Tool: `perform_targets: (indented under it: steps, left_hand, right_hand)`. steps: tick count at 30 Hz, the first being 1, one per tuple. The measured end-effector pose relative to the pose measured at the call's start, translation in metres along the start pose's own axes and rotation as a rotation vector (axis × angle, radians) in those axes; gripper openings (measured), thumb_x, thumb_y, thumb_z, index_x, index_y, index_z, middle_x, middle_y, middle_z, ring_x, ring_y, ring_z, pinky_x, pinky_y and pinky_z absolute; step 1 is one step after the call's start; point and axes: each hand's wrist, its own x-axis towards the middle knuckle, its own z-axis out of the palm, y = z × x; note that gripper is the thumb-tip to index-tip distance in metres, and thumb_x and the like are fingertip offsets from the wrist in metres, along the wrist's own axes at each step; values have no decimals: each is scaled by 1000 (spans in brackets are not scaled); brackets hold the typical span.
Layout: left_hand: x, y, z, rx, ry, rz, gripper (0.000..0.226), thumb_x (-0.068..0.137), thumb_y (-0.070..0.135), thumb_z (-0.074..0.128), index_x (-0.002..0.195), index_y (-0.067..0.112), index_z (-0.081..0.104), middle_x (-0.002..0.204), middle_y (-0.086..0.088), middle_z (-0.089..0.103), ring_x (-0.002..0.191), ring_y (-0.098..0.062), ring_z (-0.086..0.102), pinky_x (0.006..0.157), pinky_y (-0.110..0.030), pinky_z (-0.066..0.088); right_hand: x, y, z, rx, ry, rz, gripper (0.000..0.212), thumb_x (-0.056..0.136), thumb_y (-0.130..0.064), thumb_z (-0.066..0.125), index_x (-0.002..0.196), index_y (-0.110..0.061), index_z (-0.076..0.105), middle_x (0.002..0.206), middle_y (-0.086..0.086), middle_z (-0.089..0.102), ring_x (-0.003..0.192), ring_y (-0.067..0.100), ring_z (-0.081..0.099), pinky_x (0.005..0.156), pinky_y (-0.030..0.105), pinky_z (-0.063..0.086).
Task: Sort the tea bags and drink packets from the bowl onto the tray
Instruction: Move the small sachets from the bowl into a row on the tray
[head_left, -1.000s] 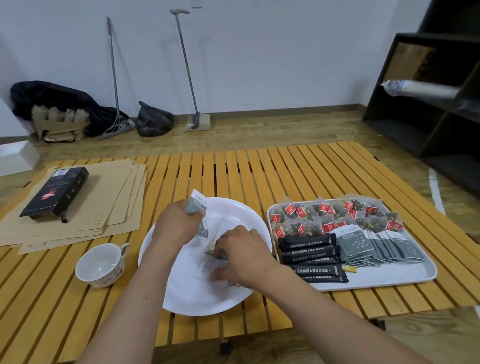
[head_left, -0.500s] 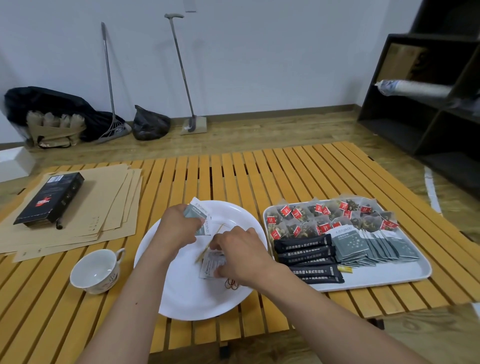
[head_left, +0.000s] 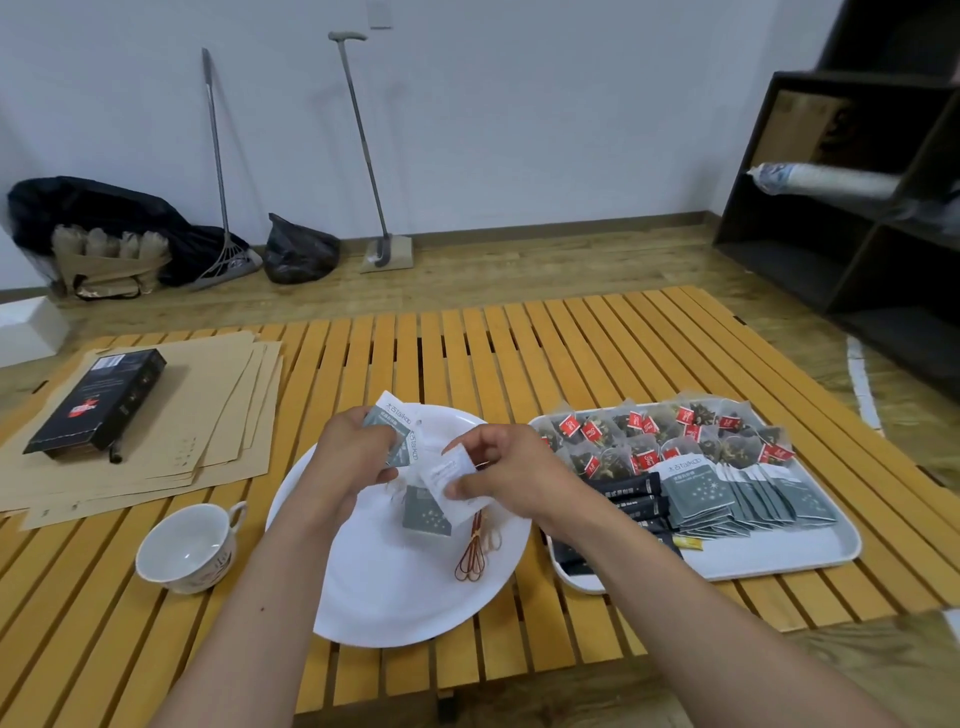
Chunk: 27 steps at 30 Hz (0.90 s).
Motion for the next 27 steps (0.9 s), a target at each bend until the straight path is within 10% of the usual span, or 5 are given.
perform_targets:
  steps: [10, 15, 27]
  left_hand:
    - [-9, 9, 11, -159, -87, -23, 30, 95, -4, 53, 121, 6, 65, 111, -17, 72, 89, -26, 68, 72, -35, 60]
    - [-19, 14, 26, -328, -330, -107, 19, 98, 3, 56, 112, 3, 69, 107, -19, 74, 85, -28, 71, 72, -40, 60]
    - [-35, 30, 87, -131, -251, 42, 35, 85, 13, 80, 116, 14, 67, 104, -6, 77, 83, -16, 71, 57, -22, 56]
  right_hand:
    - [-8, -3, -22, 395, 150, 60, 35, 79, -2, 83, 112, -8, 71, 100, 6, 80, 93, 24, 77, 86, 40, 62]
    - [-14, 1, -39, 491, 318, 31, 31, 81, -1, 81, 109, -8, 69, 99, 6, 79, 80, 20, 76, 58, 27, 53]
    - [-50, 8, -106, 373, 498, -130, 2, 86, -19, 79, 88, -18, 79, 83, 1, 78, 78, 18, 74, 78, 40, 61]
